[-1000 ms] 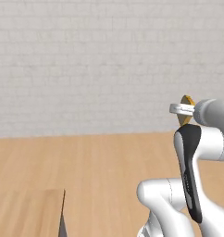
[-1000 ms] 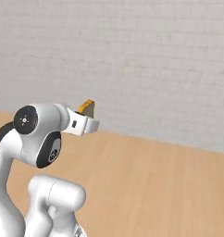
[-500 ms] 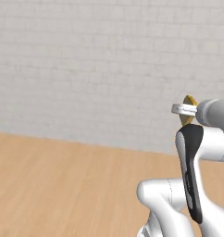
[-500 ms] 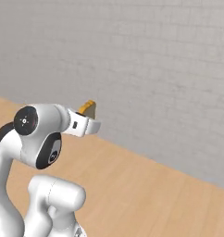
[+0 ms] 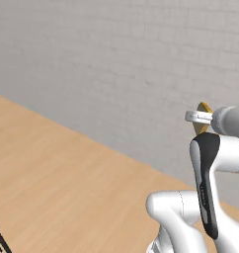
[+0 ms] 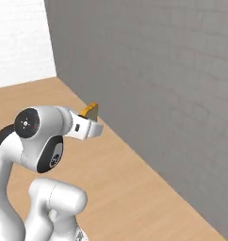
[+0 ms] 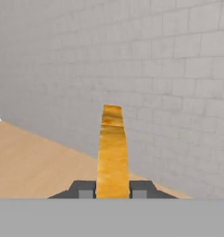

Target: Start the toaster. Once the lever pops up, take the bread to the plate on the dining counter.

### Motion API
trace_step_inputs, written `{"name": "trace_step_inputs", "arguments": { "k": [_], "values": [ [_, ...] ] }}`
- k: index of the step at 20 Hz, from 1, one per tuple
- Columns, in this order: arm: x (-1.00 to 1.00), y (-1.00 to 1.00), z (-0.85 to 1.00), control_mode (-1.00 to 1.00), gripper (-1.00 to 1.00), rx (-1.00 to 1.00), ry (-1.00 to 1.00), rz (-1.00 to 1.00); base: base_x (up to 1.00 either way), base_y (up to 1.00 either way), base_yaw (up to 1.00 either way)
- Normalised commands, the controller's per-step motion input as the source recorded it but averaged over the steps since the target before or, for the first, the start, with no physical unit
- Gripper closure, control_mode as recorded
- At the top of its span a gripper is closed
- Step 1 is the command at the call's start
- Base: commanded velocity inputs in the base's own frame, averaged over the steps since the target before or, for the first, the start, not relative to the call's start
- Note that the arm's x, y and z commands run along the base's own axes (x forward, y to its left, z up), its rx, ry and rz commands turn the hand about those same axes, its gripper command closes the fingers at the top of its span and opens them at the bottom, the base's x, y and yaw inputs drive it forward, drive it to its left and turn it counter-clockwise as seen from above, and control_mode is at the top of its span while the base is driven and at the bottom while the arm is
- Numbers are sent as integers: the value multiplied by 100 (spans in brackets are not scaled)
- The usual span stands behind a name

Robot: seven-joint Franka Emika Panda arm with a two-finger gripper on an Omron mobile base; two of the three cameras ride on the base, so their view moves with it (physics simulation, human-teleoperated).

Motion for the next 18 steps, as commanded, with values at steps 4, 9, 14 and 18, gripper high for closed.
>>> {"name": "trace_step_inputs", "arguments": {
  "k": [4,9,14,18],
  "values": [
    [0,0,0,100,100,0,0,0,100,-11,70],
    [0,0,0,100,100,0,0,0,100,-11,70],
    [0,0,0,100,100,0,0,0,100,-27,64],
    [0,0,0,100,100,0,0,0,100,-50,53]
  ]
}}
